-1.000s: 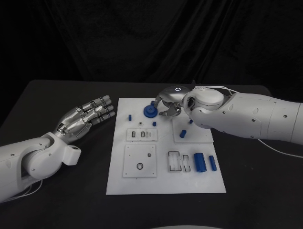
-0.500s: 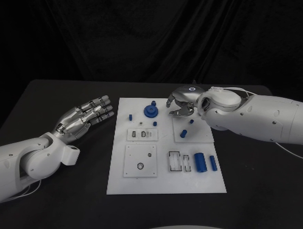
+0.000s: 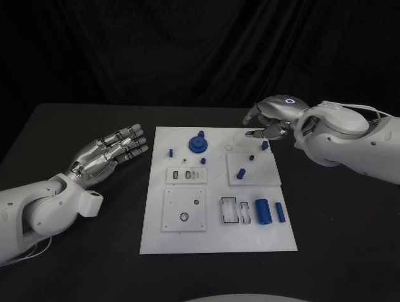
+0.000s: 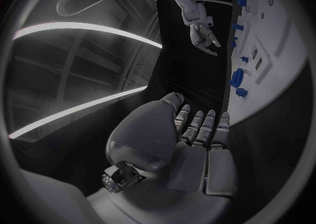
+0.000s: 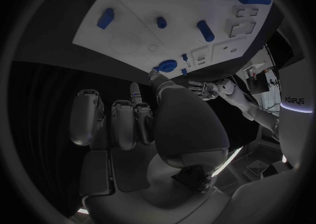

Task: Assemble the parts on the task board

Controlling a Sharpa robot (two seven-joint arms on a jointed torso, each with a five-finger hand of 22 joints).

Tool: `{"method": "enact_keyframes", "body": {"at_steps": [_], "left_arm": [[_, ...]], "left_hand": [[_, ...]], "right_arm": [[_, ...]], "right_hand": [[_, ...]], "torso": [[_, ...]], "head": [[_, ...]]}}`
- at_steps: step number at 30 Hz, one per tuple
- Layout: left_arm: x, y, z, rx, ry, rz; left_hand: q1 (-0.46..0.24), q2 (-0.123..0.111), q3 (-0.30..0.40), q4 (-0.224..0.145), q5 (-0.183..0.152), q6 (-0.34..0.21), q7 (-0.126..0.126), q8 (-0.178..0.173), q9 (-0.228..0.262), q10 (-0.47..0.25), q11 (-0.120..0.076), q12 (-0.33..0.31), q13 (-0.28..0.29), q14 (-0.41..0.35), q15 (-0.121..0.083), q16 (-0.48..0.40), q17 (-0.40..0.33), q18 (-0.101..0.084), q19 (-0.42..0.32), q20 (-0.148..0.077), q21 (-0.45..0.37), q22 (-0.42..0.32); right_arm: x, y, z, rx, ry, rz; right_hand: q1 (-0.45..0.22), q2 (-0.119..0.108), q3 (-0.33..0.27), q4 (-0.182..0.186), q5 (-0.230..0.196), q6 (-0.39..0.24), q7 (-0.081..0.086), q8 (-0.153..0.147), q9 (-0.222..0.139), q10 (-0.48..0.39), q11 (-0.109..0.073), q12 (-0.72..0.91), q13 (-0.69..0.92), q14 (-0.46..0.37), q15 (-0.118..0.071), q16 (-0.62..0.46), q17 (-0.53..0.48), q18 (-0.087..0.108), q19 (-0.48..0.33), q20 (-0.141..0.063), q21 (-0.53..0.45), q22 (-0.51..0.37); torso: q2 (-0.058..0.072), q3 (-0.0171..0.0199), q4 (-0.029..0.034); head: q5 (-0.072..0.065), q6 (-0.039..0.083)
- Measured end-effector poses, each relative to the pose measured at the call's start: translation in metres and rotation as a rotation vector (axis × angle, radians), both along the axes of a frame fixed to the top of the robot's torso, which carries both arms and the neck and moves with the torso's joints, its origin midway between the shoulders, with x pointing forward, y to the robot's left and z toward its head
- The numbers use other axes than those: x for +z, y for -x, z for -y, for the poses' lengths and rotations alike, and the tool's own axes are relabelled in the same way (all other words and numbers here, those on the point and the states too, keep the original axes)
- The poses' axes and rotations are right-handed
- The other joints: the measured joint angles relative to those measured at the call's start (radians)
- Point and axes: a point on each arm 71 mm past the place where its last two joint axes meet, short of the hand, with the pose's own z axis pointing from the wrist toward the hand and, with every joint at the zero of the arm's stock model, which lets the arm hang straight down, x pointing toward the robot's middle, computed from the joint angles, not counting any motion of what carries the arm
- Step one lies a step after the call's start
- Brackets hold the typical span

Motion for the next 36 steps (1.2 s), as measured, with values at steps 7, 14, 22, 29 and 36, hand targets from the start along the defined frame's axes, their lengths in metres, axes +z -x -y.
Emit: {"method": "enact_keyframes", "body": {"at_steps": [7,14,22,29,36], "left_arm": [[0.000,0.000,0.001,-0.002,0.001,0.000],[0.000,0.000,0.004,-0.007,0.003,0.000],[-0.002,-0.001,0.003,-0.006,0.001,-0.002],[-0.003,-0.001,0.003,-0.006,0.001,-0.004],[-0.003,-0.001,0.003,-0.007,0.002,-0.004]], "left_hand": [[0.000,0.000,0.000,0.000,0.000,0.000,0.000,0.000,0.000,0.000,0.000,0.000,0.000,0.000,0.000,0.000,0.000,0.000,0.000,0.000,0.000,0.000],[0.000,0.000,0.003,0.003,0.000,0.000,0.000,0.000,0.000,0.000,0.000,0.000,0.000,0.000,0.000,0.000,0.000,0.000,0.000,0.000,0.000,0.000],[0.000,0.000,0.003,0.003,0.000,0.000,0.000,0.000,0.000,0.000,0.000,0.000,0.000,0.000,0.000,0.000,0.000,0.000,0.000,0.000,0.000,0.000],[0.000,0.000,0.003,0.003,0.000,0.000,0.000,0.000,0.000,0.000,0.000,0.000,0.000,0.000,0.000,0.000,0.000,0.000,0.000,0.000,0.000,0.000],[0.000,0.000,0.006,0.000,0.000,0.000,0.000,0.000,0.000,0.000,0.000,0.000,0.000,0.000,0.000,0.000,-0.001,0.000,0.000,0.000,0.000,0.000]], "right_arm": [[-0.007,0.006,0.029,-0.059,-0.011,-0.022],[-0.034,0.014,0.056,-0.120,-0.008,-0.077],[-0.045,0.015,0.073,-0.163,-0.003,-0.095],[-0.050,0.014,0.076,-0.173,0.000,-0.103],[-0.052,0.010,0.073,-0.176,0.004,-0.107]], "right_hand": [[0.000,0.000,-0.018,0.018,-0.030,-0.038,-0.012,-0.039,-0.022,0.004,-0.004,0.000,0.000,0.000,0.000,0.000,0.000,0.000,0.004,-0.004,0.000,0.000],[0.007,-0.007,-0.029,0.023,-0.037,-0.077,-0.012,-0.052,-0.041,0.004,-0.004,-0.010,0.000,0.000,0.000,-0.012,0.000,0.000,0.004,-0.004,-0.014,0.000],[0.019,-0.010,-0.043,0.032,-0.037,-0.139,-0.020,-0.052,-0.064,-0.001,-0.016,-0.026,0.000,0.000,0.000,-0.028,0.000,0.000,0.000,-0.007,-0.032,0.000],[0.022,-0.007,-0.047,0.035,-0.044,-0.134,-0.016,-0.052,-0.065,-0.002,-0.016,-0.030,0.000,0.000,0.000,-0.044,0.000,0.000,-0.010,-0.009,-0.047,0.000],[0.027,-0.011,-0.047,0.035,-0.044,-0.132,-0.014,-0.052,-0.065,-0.006,-0.012,-0.034,0.000,0.000,0.000,-0.051,0.000,0.000,-0.011,-0.011,-0.053,0.001]], "torso": [[0.000,-0.0009,0.0003],[0.000,-0.0011,0.0031],[0.001,-0.0001,0.0057],[0.002,0.0006,0.0052],[0.001,0.0008,0.0036]], "head": [[-0.012,-0.008],[-0.020,-0.008],[-0.024,-0.008],[-0.027,-0.008],[-0.023,-0.008]]}}
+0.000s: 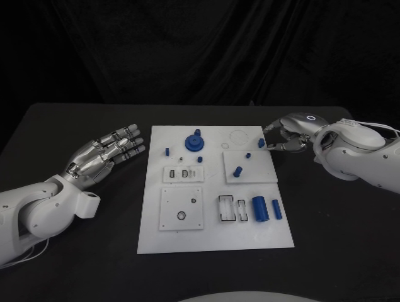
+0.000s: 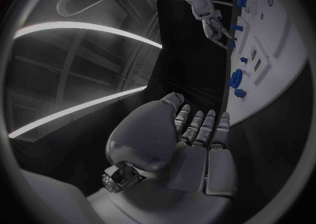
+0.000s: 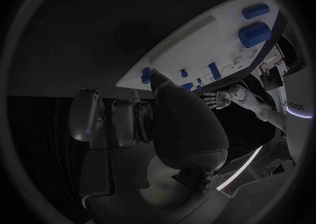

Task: Assemble the parts on the task board

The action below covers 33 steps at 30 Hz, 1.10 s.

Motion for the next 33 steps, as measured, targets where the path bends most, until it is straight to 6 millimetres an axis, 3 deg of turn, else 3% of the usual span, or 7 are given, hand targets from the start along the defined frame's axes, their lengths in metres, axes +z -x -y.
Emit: {"method": "enact_keyframes", "body": {"at_steps": [15,22,33], "left_arm": [[-0.001,0.000,-0.002,0.002,-0.001,-0.002],[-0.002,0.000,-0.002,0.002,-0.001,-0.004],[-0.003,0.000,-0.003,0.001,-0.001,-0.007]], "left_hand": [[0.000,0.000,0.001,-0.001,0.000,0.000,0.000,0.000,0.000,0.000,0.000,0.000,0.000,0.000,0.000,0.000,0.000,0.000,0.000,0.000,0.000,0.000],[-0.008,0.000,0.005,0.003,0.000,0.000,0.000,0.000,0.000,0.000,0.000,0.000,0.000,0.000,0.000,0.000,0.000,0.000,0.000,0.000,0.000,0.000],[-0.008,0.000,0.005,0.003,0.000,0.000,0.000,0.000,0.000,0.000,0.000,0.000,0.000,0.000,0.000,0.000,0.000,0.000,0.000,0.000,0.000,0.000]], "right_arm": [[-0.010,-0.004,-0.002,-0.007,0.008,-0.017],[-0.011,-0.006,-0.005,-0.006,0.005,-0.019],[-0.012,-0.008,-0.007,-0.006,0.001,-0.021]], "right_hand": [[0.006,0.007,-0.010,0.010,0.000,0.039,0.010,0.017,0.005,-0.004,0.004,-0.004,0.000,0.000,0.000,-0.016,0.000,0.000,-0.007,0.007,-0.021,0.000],[0.012,0.012,-0.014,0.014,0.050,0.056,0.012,0.022,0.010,-0.004,0.004,-0.004,0.000,0.000,0.000,-0.020,0.000,0.000,-0.007,0.007,-0.029,0.000],[0.018,0.018,-0.014,0.014,0.081,0.063,0.012,0.022,0.014,-0.007,0.007,-0.004,0.000,0.000,0.000,-0.023,0.000,0.000,-0.007,0.007,-0.035,0.000]], "torso": [[-0.002,-0.0013,0.0007],[-0.002,-0.0020,0.0009],[-0.001,-0.0009,0.0000]], "head": [[-0.001,0.000],[0.001,0.001],[0.002,0.003]]}}
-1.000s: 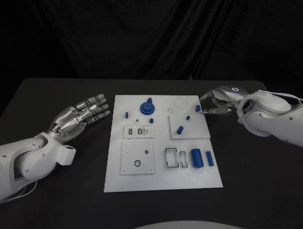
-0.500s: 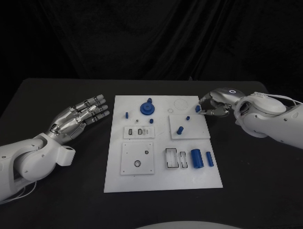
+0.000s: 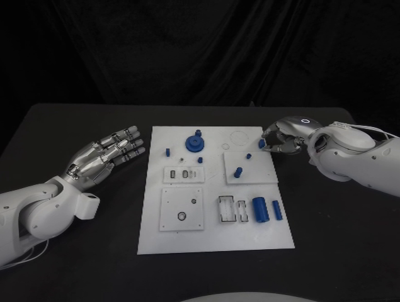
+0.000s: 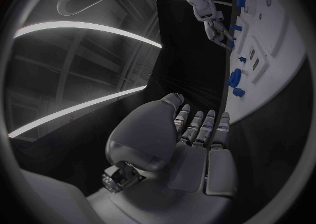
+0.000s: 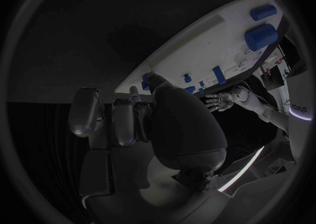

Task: Assemble the parts on the task board

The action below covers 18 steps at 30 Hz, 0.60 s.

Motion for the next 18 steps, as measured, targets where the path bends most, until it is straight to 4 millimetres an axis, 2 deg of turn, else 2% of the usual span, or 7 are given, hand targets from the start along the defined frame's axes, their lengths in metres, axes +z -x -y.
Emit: {"method": "enact_keyframes", "body": {"at_steps": [8,18], "left_arm": [[-0.0008,0.0003,-0.0002,-0.001,0.000,-0.002],[-0.0012,0.0006,-0.0009,0.000,0.000,-0.003]], "left_hand": [[0.000,0.000,0.000,0.000,0.000,0.000,0.000,-0.004,0.000,0.000,0.000,0.000,0.000,-0.004,0.004,0.000,0.000,0.000,0.000,0.000,0.000,0.000],[0.000,0.000,0.000,0.000,0.000,0.000,0.000,-0.004,0.000,0.000,0.000,0.000,0.000,-0.004,0.004,0.000,0.000,0.000,0.000,0.000,0.000,0.000]], "right_arm": [[-0.0007,-0.0013,-0.0028,0.004,-0.002,-0.001],[-0.0010,-0.0037,-0.0066,0.008,-0.002,0.000]], "right_hand": [[0.000,0.000,-0.003,-0.003,0.005,0.002,0.002,0.000,0.001,0.000,0.000,0.000,0.000,0.000,0.000,0.000,0.000,0.000,0.000,0.000,0.000,0.000],[0.000,0.000,-0.010,-0.001,-0.034,0.004,0.004,0.000,0.005,0.000,0.000,-0.004,0.000,0.000,0.000,-0.004,0.000,0.000,0.000,0.000,-0.004,0.000]], "torso": [[0.000,0.0002,0.0000],[0.000,0.0001,-0.0003]], "head": [[0.000,0.000],[0.003,0.001]]}}
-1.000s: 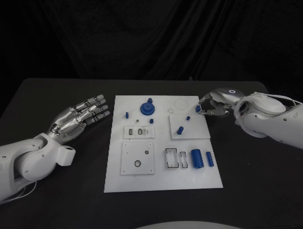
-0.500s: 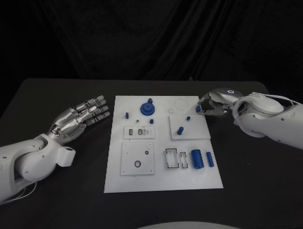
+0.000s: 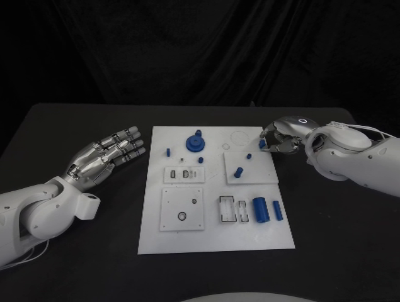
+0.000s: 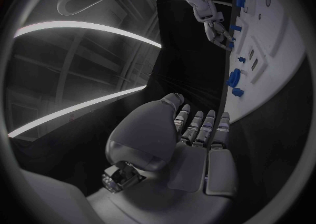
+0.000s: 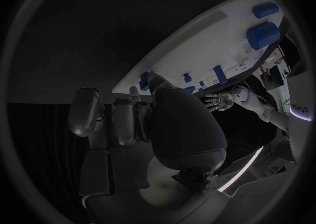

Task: Assemble the parts on the task board

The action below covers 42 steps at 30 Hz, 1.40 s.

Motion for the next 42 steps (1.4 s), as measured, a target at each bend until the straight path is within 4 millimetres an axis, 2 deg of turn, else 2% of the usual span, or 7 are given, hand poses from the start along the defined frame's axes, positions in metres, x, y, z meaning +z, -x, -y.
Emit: {"method": "enact_keyframes", "body": {"at_steps": [7,15,21,25,29,36,42], "left_arm": [[0.000,0.000,-0.001,0.001,0.000,-0.001],[0.000,0.000,-0.001,0.001,0.000,-0.001],[0.000,0.000,-0.001,0.001,0.000,-0.001],[0.000,0.000,-0.001,0.001,0.000,-0.001],[-0.001,0.001,-0.001,0.001,0.000,-0.002],[-0.001,0.001,-0.001,0.001,0.000,-0.002],[-0.001,0.001,-0.001,0.001,0.000,-0.002]], "left_hand": [[0.000,0.000,0.000,0.000,0.000,0.000,0.000,0.000,0.000,0.000,0.000,0.000,0.000,0.000,0.000,0.000,0.000,0.000,0.000,0.000,0.000,0.000],[0.000,0.000,0.000,0.000,0.000,0.000,0.000,0.000,0.000,0.000,0.000,0.000,0.000,0.000,0.000,0.000,0.000,0.000,0.000,0.000,0.000,0.000],[0.000,0.000,0.000,0.000,0.000,0.000,0.000,0.000,0.000,0.000,0.000,0.000,0.000,0.000,0.000,0.000,0.000,0.000,0.000,0.000,0.000,0.000],[0.000,0.000,0.000,0.000,0.000,0.000,0.000,0.000,0.000,0.000,0.000,0.000,0.000,0.000,0.000,0.000,0.000,0.000,0.000,0.000,0.000,0.000],[0.000,0.000,0.000,0.000,0.000,0.000,0.000,0.000,0.000,0.000,0.000,0.000,0.000,0.000,0.000,0.000,0.000,0.000,0.000,0.000,0.000,0.000],[0.000,0.000,0.000,0.000,0.000,0.000,0.000,0.000,0.000,0.000,0.000,0.000,0.000,0.000,0.000,0.000,0.000,0.000,0.000,0.000,0.000,0.000],[0.000,0.000,0.000,0.000,0.000,0.000,0.000,0.000,0.000,0.000,0.000,0.000,0.000,0.000,0.000,0.000,0.000,0.000,0.000,0.000,0.000,0.000]], "right_arm": [[0.000,-0.001,-0.002,0.003,0.000,0.001],[0.000,-0.001,-0.003,0.005,-0.001,0.001],[0.000,-0.001,-0.004,0.009,-0.003,0.003],[0.000,-0.001,-0.005,0.015,-0.007,0.009],[0.002,0.000,-0.007,0.026,-0.019,0.028],[0.008,0.006,-0.018,0.068,-0.064,0.086],[0.026,0.018,-0.048,0.151,-0.125,0.141]], "right_hand": [[0.000,0.000,-0.003,-0.003,-0.008,0.022,0.000,0.010,0.009,0.000,0.000,0.000,0.000,0.000,0.000,0.000,0.000,0.000,0.000,0.000,-0.003,0.000],[0.000,0.000,-0.007,-0.002,-0.007,0.041,0.000,0.020,0.018,0.000,0.000,0.000,0.000,0.000,0.000,0.000,0.000,0.000,0.000,0.000,-0.006,0.000],[0.025,0.006,-0.008,-0.014,0.066,0.137,-0.005,0.079,0.082,0.000,0.000,0.000,0.000,0.000,0.000,0.000,0.000,0.000,0.000,0.000,-0.009,0.000],[0.039,0.017,0.003,-0.026,0.128,0.162,-0.012,0.102,0.123,0.001,-0.001,0.000,0.000,0.000,0.000,0.000,0.000,0.000,0.000,0.000,-0.009,0.000],[0.045,0.018,0.014,-0.039,0.184,0.175,-0.015,0.119,0.160,0.011,-0.011,0.012,0.000,0.002,-0.002,0.000,0.000,0.000,0.007,-0.007,-0.007,0.001],[0.060,0.018,0.023,-0.051,0.220,0.184,-0.005,0.134,0.159,0.013,-0.013,0.027,0.000,0.000,-0.007,0.014,0.000,0.000,0.018,-0.011,0.013,0.001],[0.067,0.017,0.026,-0.054,0.233,0.184,-0.005,0.134,0.159,0.013,-0.013,0.034,0.000,0.000,-0.007,0.024,0.000,0.000,0.022,-0.015,0.023,0.000]], "torso": [[0.000,0.0000,0.0008],[0.000,0.0000,0.0006],[0.000,-0.0001,0.0003],[0.000,-0.0003,0.0004],[0.000,-0.0003,0.0007],[-0.001,-0.0001,0.0009],[-0.001,0.0002,0.0003]], "head": [[-0.001,0.008],[-0.002,0.008],[0.000,0.008],[0.000,0.009],[0.000,0.010],[0.001,0.013],[0.005,0.016]]}}
